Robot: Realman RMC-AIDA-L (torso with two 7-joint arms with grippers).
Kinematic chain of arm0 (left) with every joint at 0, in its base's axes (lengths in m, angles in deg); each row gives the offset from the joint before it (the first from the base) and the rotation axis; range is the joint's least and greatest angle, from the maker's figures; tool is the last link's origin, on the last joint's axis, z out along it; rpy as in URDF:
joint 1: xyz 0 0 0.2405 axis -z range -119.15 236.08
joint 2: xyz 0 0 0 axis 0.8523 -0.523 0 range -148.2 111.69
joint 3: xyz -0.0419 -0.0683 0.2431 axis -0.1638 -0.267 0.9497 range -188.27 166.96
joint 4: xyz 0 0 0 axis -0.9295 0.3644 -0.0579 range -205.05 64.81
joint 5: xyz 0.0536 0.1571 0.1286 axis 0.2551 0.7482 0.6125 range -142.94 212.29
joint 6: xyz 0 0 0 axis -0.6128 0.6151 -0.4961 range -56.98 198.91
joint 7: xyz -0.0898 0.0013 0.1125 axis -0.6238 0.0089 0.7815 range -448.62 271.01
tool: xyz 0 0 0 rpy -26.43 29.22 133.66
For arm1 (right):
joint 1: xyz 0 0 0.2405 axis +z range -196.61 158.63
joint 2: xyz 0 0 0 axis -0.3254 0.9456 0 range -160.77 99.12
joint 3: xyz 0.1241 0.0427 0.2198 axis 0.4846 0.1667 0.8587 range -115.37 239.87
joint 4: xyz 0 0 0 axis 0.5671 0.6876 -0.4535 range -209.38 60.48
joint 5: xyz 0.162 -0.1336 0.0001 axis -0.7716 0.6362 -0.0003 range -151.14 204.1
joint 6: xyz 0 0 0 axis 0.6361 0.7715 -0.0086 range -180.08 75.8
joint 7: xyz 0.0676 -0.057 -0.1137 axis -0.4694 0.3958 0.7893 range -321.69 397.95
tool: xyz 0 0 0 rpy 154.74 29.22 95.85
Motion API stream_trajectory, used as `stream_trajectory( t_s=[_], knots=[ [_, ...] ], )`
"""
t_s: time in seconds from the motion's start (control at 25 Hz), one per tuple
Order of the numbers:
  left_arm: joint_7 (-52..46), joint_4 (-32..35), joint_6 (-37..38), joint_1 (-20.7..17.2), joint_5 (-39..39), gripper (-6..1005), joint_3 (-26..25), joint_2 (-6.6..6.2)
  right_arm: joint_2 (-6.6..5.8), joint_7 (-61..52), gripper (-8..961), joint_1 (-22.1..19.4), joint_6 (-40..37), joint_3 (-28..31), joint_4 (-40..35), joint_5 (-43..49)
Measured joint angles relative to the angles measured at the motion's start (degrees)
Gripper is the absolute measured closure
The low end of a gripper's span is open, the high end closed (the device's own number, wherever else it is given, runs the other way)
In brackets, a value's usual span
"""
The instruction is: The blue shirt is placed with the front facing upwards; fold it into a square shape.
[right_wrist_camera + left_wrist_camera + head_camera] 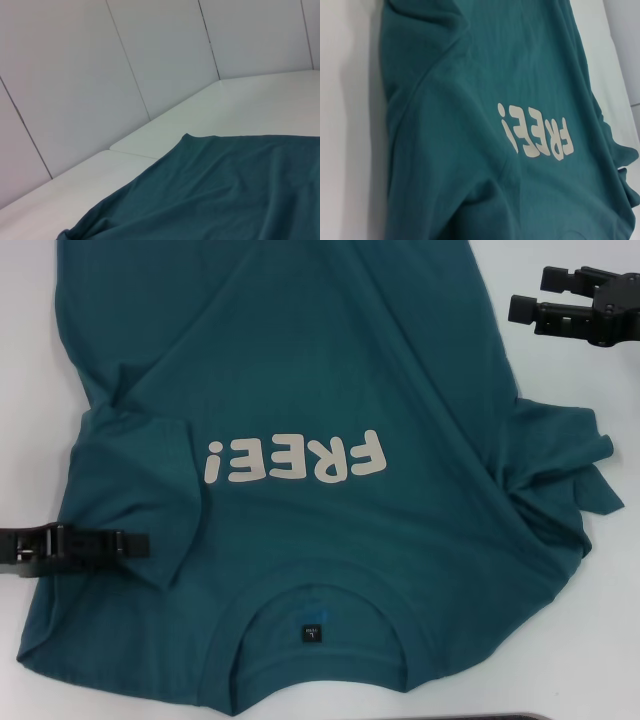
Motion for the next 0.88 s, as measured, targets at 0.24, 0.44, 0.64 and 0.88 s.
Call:
stream_trajectory(
  t_s=[0.24,0.44,0.64,0.88],
  knots=[
    [-0.3,0.0,-0.2,0.5,0.4,488,0.0,0.00,0.00,0.1,44,0.0,0.0,0.0,0.0,0.0],
    [-0.8,0.0,-0.6,0.6,0.5,666,1.0,0.00,0.05,0.4,45,0.0,0.0,0.1,0.0,0.0],
    [-1.2,0.3,-1.0,0.9,0.5,816,1.5,0.00,0.08,0.5,45,-0.1,0.0,0.2,0.0,0.0],
    [-1.7,0.4,-1.0,1.2,0.5,968,2.0,0.34,0.09,0.6,46,-0.2,0.1,0.2,0.0,0.0]
  ],
)
